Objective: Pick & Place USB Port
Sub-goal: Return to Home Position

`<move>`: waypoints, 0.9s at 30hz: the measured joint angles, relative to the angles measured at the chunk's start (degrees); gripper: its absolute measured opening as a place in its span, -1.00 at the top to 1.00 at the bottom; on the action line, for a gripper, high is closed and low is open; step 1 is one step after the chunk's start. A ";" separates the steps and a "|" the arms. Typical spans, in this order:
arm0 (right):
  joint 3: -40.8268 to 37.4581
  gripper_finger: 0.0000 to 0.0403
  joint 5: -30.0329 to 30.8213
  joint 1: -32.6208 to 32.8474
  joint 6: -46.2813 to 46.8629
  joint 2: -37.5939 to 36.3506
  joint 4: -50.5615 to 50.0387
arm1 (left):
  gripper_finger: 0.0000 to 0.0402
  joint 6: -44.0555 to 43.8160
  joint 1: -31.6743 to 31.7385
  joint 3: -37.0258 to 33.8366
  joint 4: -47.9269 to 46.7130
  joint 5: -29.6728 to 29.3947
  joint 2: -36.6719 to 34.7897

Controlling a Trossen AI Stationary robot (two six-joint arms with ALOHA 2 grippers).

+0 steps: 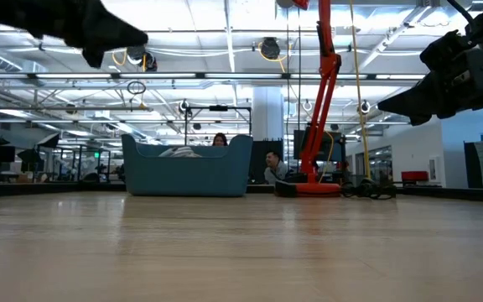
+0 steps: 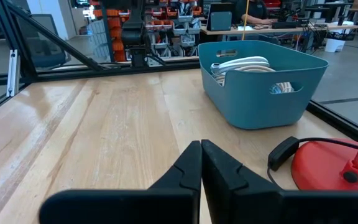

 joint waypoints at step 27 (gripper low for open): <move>0.00 1.00 0.00 -0.02 0.00 0.00 0.00 | 0.95 -2.09 21.90 -20.66 10.52 23.36 -17.23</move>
